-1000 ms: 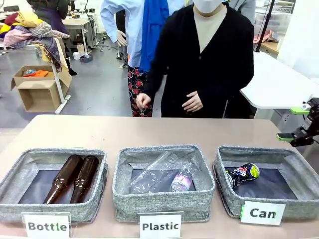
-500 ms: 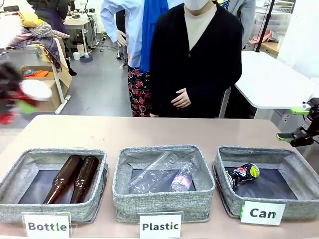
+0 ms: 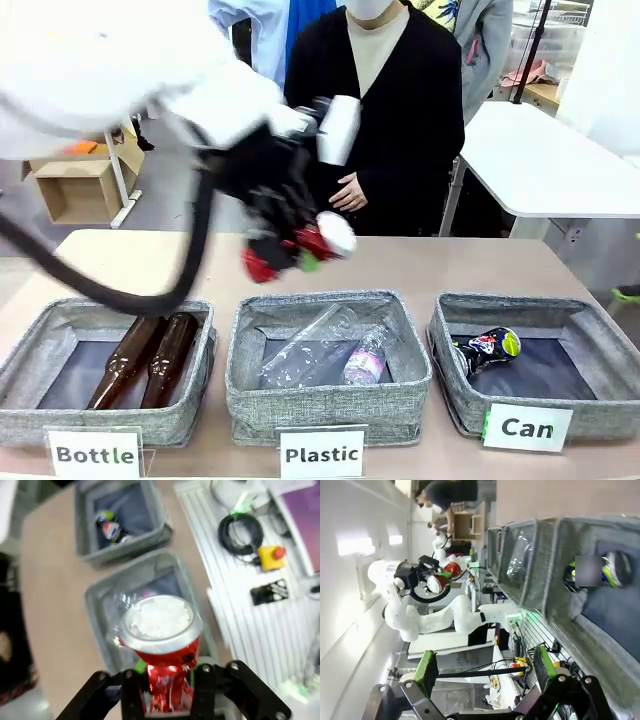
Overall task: Sort the can waste into the basket.
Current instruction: Pick up the can waste from the table and place it in the right Fabric basket.
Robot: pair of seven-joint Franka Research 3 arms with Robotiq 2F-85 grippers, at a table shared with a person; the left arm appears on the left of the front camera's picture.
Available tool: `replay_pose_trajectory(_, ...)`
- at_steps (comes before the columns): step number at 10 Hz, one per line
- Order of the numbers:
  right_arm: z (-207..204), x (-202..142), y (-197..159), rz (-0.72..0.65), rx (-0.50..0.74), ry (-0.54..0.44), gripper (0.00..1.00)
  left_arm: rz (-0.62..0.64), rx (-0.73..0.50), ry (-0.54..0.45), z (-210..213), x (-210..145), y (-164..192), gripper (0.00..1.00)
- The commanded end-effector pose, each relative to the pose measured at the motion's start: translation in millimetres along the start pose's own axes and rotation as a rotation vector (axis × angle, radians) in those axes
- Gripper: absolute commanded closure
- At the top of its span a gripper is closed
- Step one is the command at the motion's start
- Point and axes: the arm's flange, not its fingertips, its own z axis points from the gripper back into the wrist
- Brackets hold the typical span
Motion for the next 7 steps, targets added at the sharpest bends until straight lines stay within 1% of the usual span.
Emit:
replay_pose_trajectory(1,39.5,-31.8,-0.8,0.005,-0.045,-0.064,0.00,0.023,-0.121,-0.035,-34.0,44.6,51.4,0.76)
replay_pose_trajectory(2,56.1,-49.5,-6.4,0.020,-0.087,-0.092,0.00,0.029,-0.145,-0.090,-62.6,68.8,65.7,0.76)
replay_pose_trajectory(3,69.9,-66.5,-14.0,0.027,-0.109,-0.107,0.00,0.028,-0.161,-0.112,-89.2,92.9,77.1,0.76)
replay_pose_trajectory(4,83.7,-82.0,-26.0,0.015,-0.122,-0.150,0.00,0.058,-0.193,-0.118,-118.8,118.5,91.5,0.76)
replay_pose_trajectory(5,95.7,-97.3,-38.7,0.040,-0.135,-0.151,0.00,0.088,-0.181,-0.132,-144.5,138.1,103.4,0.76)
replay_pose_trajectory(6,105.5,-114.8,-48.9,0.073,-0.136,-0.149,0.00,0.116,-0.115,-0.144,-165.9,152.8,112.4,0.76)
replay_pose_trajectory(7,111.8,-128.1,-54.8,0.100,-0.106,-0.157,0.00,0.131,-0.074,-0.144,-180.3,160.9,118.6,0.76)
